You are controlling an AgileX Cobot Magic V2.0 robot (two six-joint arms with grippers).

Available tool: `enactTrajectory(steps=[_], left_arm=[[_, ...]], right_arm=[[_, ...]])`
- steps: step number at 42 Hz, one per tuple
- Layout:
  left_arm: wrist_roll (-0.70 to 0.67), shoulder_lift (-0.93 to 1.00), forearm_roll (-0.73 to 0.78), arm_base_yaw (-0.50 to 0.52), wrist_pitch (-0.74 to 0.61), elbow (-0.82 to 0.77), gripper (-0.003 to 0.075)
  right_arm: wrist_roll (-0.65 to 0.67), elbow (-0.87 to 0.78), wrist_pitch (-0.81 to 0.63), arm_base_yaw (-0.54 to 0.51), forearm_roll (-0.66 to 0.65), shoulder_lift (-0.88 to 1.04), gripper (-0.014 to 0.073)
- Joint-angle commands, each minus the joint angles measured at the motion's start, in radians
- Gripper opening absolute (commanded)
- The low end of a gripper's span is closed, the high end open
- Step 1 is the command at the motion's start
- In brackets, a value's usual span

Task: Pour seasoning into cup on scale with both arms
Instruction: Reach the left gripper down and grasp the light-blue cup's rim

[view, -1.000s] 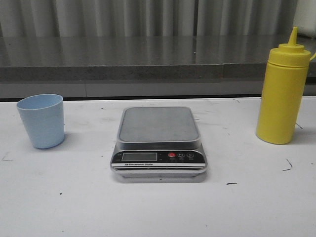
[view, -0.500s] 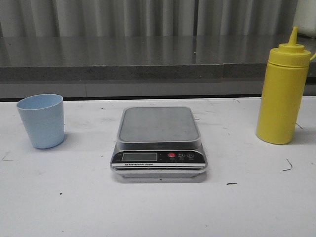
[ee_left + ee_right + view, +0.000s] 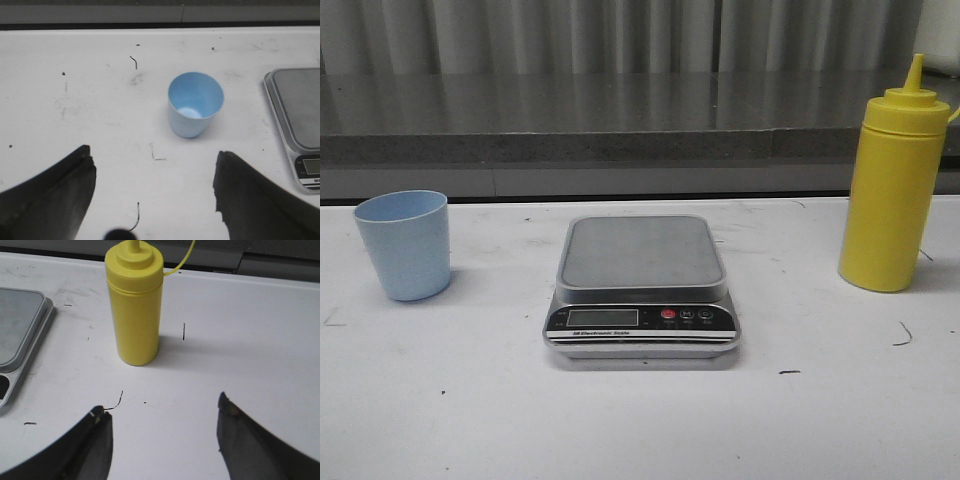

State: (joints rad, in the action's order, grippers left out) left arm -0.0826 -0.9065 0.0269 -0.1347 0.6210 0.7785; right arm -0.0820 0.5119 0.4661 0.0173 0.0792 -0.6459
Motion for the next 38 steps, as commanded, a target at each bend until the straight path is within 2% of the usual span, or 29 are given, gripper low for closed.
enactTrajectory(steps=[1,16,38], left_arm=[[-0.002,-0.095,0.000,-0.034,-0.054,0.091,0.0493],[-0.002,-0.520,0.000,-0.040,0.137,0.388,0.0493],[-0.002,-0.872,0.031,-0.040,0.120,0.603,0.0493]], right_arm=[[-0.007,0.029,-0.058,-0.004,-0.009,-0.006,0.0479],[-0.007,0.029,-0.057,-0.004,-0.009,-0.006,0.0479],[-0.007,0.029,-0.057,-0.004,-0.009,-0.006,0.0479]])
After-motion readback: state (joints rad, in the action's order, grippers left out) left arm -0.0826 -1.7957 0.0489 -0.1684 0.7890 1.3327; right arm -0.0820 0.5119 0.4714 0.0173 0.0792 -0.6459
